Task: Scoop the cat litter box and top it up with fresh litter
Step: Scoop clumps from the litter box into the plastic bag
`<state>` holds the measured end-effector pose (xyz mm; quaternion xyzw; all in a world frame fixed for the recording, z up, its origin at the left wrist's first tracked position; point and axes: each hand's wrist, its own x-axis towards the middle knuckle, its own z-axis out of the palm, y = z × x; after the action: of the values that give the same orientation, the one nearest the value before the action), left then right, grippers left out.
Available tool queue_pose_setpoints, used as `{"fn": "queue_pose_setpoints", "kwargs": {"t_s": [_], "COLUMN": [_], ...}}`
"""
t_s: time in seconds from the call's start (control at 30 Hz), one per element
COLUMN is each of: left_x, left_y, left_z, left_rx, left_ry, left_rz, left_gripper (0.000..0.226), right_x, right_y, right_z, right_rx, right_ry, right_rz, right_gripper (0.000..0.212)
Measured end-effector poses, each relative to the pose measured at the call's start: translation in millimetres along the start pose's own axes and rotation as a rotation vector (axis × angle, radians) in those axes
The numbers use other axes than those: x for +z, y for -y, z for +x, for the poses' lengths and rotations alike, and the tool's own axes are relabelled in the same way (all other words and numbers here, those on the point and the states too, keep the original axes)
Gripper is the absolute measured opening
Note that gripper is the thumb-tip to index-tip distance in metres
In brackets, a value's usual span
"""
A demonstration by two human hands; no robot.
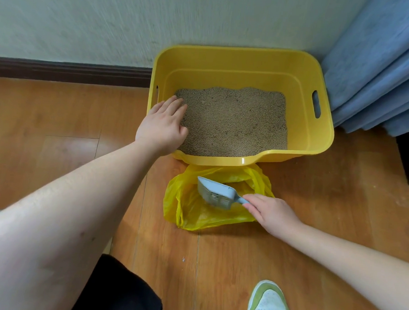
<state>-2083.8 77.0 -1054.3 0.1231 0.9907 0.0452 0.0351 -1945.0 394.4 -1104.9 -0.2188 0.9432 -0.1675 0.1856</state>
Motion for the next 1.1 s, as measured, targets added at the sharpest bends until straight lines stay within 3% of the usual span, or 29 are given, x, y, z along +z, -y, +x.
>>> {"fn": "queue_pose_setpoints", "kwargs": {"t_s": [0.17, 0.43, 0.6, 0.77, 0.9, 1.1], "left_x": [0.2, -0.2, 0.0, 0.0, -0.2, -0.3], "left_y": [0.6, 0.4, 0.3, 0.6, 0.1, 0.1], "left_z": [0.1, 0.2, 0.2, -0.1, 0.0, 0.1], "left_rx": [-0.004, -0.007, -0.003, -0.004, -0.011, -0.012], "left_ry": [0.007, 0.015, 0.015, 0.012, 0.014, 0.016], "left_rz": [0.009, 0.005, 0.008, 0.005, 0.007, 0.005], "left_gripper": [0.061, 0.062, 0.062, 0.063, 0.061, 0.061], "right_x": [6.1, 2.0, 3.0, -1.5, -0.3, -1.2], "right_y": [0.2, 4.0, 4.2, 8.9, 7.8, 3.7], "right_z": [7.6, 3.2, 7.5, 7.2, 11.6, 9.0], "right_rx": [0.108, 0.084, 0.148, 0.138, 0.186, 0.148], "right_ry": [0.211, 0.086, 0.166, 0.116, 0.164, 0.081], "right_rz": [-0.106, 0.036, -0.079, 0.046, -0.105, 0.136], "right_gripper": [0.041, 0.034, 0.035, 0.034, 0.036, 0.030]}}
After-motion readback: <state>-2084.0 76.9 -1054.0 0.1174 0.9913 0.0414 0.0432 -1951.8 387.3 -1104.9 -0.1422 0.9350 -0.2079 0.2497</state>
